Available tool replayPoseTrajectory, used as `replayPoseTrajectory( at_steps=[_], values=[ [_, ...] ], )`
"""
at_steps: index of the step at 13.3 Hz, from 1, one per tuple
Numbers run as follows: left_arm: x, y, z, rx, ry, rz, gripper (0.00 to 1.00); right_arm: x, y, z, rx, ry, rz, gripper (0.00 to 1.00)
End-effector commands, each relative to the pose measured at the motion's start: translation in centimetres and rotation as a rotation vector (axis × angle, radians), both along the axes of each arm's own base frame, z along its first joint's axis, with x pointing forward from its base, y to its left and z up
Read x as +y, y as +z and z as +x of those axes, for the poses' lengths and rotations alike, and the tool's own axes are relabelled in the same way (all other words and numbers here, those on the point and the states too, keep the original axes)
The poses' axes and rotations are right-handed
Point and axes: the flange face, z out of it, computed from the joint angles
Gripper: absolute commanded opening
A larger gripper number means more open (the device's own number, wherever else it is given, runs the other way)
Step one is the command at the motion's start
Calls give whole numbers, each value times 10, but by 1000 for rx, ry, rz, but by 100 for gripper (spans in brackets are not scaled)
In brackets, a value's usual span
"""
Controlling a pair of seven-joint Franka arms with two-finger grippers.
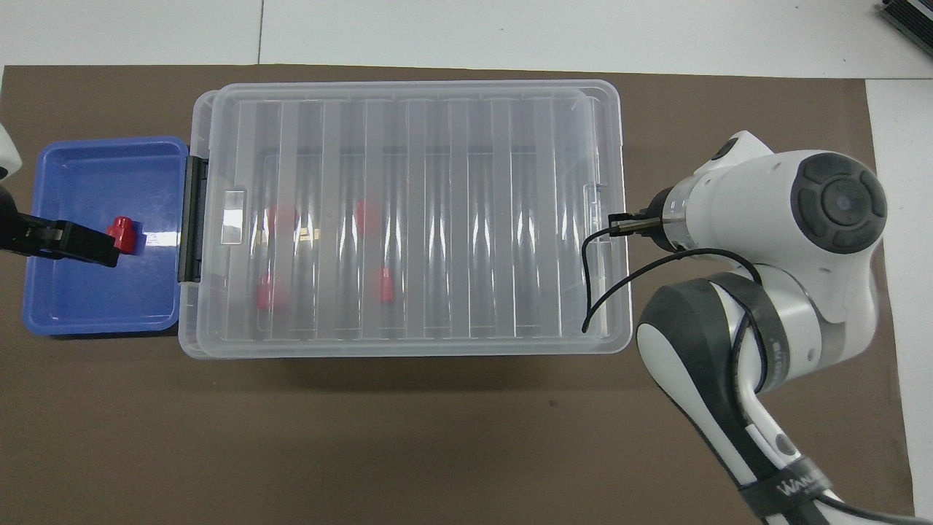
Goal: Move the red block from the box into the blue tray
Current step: 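Slide the clear lid back over the box with the right gripper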
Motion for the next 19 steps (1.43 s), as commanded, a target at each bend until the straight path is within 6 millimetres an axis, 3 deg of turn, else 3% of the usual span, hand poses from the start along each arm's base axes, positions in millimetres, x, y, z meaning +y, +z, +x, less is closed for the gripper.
replayPoseTrajectory(
  at_steps=[1,10,11,12,13,18,19],
  values=[
    [3,2,-5,-17,8,1,100,8,-1,1,-11,22,23,0],
    [3,2,-5,-17,8,1,100,14,7,1,-15,24,26,0],
    [3,2,-5,-17,8,1,100,10,12,1,-19,16,27,7],
    [3,2,-5,-17,8,1,100,3,15,1,-22,4,27,79],
    [3,2,-5,-17,8,1,100,-2,20,-1,-18,-5,24,100],
    [2,2,-5,-17,6,1,100,-52,62,-18,30,-90,-7,100],
    [3,2,-5,-17,8,1,100,-72,75,-16,50,-124,-12,100]
  ],
)
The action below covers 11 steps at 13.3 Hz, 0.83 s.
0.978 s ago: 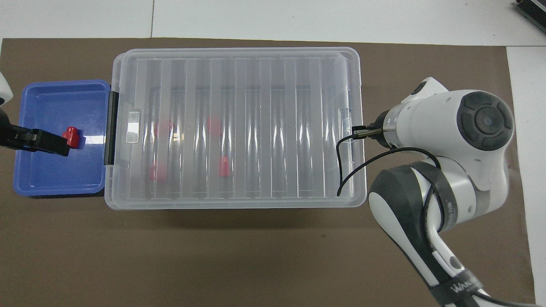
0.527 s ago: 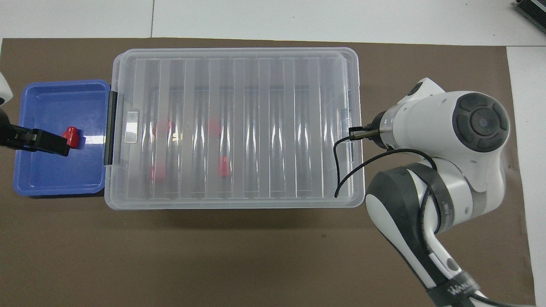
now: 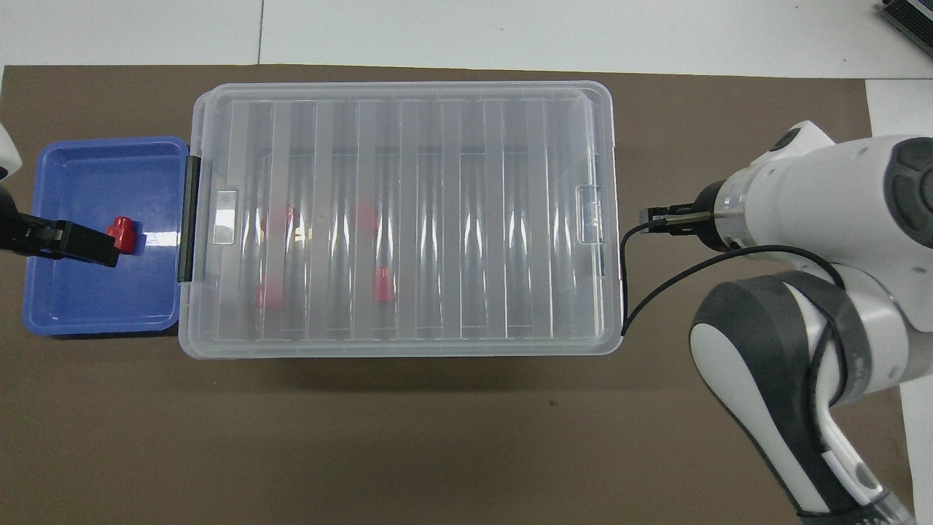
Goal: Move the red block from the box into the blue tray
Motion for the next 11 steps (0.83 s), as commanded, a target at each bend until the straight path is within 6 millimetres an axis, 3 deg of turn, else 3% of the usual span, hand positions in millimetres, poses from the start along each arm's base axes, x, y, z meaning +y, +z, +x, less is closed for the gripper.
replayPoseTrajectory(
  at_steps=[1,5,9,11],
  values=[
    [3,2,-5,-17,8,1,100,-34,37,-3,36,-60,-9,100],
    [2,2,-5,-17,6,1,100,-62,88,-6,83,-103,-69,100],
    [3,2,-5,-17,8,1,100,-73,125,-20,130,-122,-59,100],
    [3,2,-5,-17,8,1,100,-81,146,-16,140,-136,-56,100]
  ],
)
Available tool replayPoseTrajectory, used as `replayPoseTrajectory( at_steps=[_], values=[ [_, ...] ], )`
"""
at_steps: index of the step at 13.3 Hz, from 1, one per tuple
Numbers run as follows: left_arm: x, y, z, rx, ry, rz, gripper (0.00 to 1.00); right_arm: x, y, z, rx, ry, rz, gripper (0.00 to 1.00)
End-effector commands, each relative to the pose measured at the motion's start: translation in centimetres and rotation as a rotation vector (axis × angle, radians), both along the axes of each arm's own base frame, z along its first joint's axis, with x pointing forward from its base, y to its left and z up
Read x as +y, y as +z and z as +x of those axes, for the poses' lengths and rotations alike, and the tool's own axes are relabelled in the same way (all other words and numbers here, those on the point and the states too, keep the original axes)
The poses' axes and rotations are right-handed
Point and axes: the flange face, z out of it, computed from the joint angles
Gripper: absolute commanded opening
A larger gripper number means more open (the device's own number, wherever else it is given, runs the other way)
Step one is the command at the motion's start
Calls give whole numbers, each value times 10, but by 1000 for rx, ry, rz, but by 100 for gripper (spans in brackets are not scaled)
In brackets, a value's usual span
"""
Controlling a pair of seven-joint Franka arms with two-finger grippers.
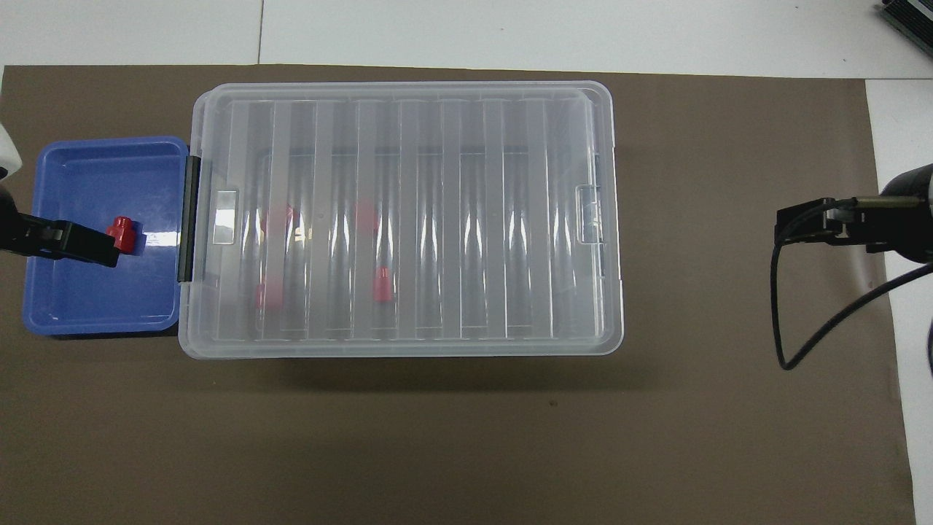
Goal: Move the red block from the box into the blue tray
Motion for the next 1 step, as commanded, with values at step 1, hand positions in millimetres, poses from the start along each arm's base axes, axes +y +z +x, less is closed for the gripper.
replayPoseTrajectory(
  at_steps=[1],
  values=[
    [3,2,-5,-17,8,1,100,-10,20,10,18,-20,4,100]
  ],
)
